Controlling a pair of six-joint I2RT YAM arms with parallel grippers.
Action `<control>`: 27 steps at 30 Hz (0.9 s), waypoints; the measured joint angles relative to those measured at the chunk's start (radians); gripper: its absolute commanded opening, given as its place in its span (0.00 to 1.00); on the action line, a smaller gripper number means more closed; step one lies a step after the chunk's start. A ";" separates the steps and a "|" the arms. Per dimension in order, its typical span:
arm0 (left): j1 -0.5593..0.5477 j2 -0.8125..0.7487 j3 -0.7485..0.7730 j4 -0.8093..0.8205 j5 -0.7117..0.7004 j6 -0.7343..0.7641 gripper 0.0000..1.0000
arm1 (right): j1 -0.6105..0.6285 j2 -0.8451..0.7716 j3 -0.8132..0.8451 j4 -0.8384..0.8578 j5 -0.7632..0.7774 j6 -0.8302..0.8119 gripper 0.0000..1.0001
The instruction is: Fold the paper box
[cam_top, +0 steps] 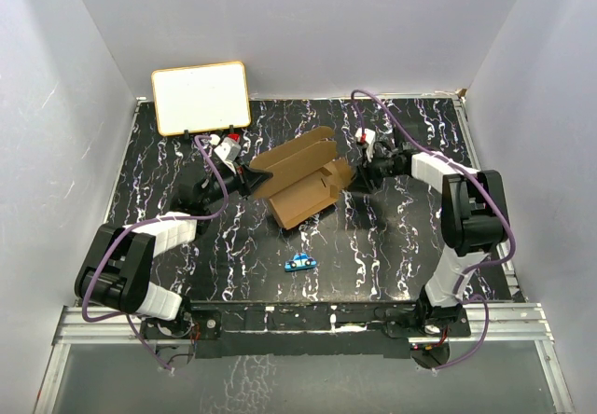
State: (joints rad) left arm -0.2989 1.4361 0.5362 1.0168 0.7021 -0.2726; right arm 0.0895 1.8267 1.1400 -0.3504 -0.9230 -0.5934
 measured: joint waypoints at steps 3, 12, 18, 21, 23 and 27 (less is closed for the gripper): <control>0.000 0.000 0.000 0.000 0.002 0.000 0.00 | -0.002 -0.047 -0.044 -0.047 -0.037 -0.172 0.61; 0.000 0.000 0.000 0.000 0.008 -0.004 0.00 | 0.079 -0.111 -0.132 -0.072 0.000 -0.414 0.61; 0.000 0.000 0.000 0.000 0.012 -0.008 0.00 | 0.118 -0.108 -0.138 -0.011 0.082 -0.418 0.59; 0.000 0.000 0.000 0.000 0.013 -0.008 0.00 | 0.121 -0.102 -0.141 0.017 0.109 -0.419 0.56; 0.000 0.002 0.000 0.000 0.013 -0.008 0.00 | 0.127 -0.101 -0.145 0.026 0.122 -0.423 0.53; 0.000 0.006 0.000 0.000 0.013 -0.008 0.00 | 0.168 -0.092 -0.156 0.039 0.142 -0.430 0.50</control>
State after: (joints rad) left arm -0.2989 1.4422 0.5362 1.0168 0.7147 -0.2810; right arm 0.2573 1.7351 0.9836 -0.3119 -0.7811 -1.0237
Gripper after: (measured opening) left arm 0.014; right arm 0.515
